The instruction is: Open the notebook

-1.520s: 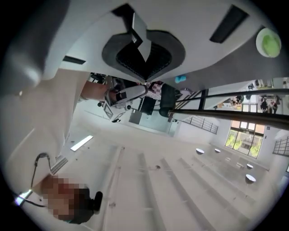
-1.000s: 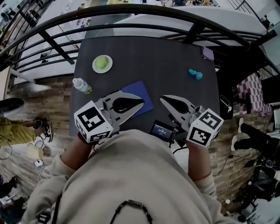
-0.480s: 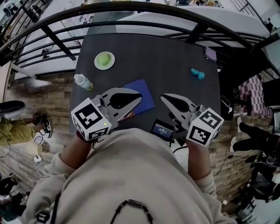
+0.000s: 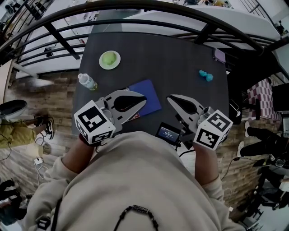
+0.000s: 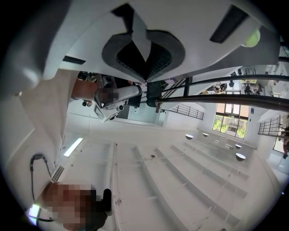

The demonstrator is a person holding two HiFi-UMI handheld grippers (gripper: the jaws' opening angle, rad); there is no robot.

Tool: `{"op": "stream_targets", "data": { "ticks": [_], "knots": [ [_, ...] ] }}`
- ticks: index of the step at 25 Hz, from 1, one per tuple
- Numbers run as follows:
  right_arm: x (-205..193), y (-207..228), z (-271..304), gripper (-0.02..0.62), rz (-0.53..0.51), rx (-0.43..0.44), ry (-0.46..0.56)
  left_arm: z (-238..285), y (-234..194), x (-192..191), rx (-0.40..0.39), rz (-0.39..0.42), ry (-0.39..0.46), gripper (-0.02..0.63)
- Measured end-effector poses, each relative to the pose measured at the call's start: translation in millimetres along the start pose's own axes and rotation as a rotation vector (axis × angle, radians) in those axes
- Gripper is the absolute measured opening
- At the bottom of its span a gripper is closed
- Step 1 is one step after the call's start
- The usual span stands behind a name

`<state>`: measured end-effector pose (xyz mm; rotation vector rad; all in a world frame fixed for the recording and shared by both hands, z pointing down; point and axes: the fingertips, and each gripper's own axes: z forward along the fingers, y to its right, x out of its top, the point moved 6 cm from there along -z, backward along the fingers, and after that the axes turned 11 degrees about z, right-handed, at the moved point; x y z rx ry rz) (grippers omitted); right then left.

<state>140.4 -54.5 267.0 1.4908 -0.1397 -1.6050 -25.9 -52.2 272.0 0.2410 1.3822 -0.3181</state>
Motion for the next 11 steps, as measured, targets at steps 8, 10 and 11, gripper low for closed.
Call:
{"op": "stream_targets", "data": {
  "ticks": [8,10,11],
  "knots": [
    [2.0,1.7,2.5,0.015,0.011,0.004,0.007,0.4,-3.4,-2.7,0.003,-0.002,-0.010,0.002],
    [2.6,3.3,5.8,0.015,0.006,0.004,0.005,0.4,-6.2,-4.9,0.005,-0.005,-0.012,0.001],
    [2.8,4.1,7.5,0.017,0.003,0.004,0.004,0.3,-7.6,-6.1,0.007,-0.006,-0.013,0.001]
  ]
}}
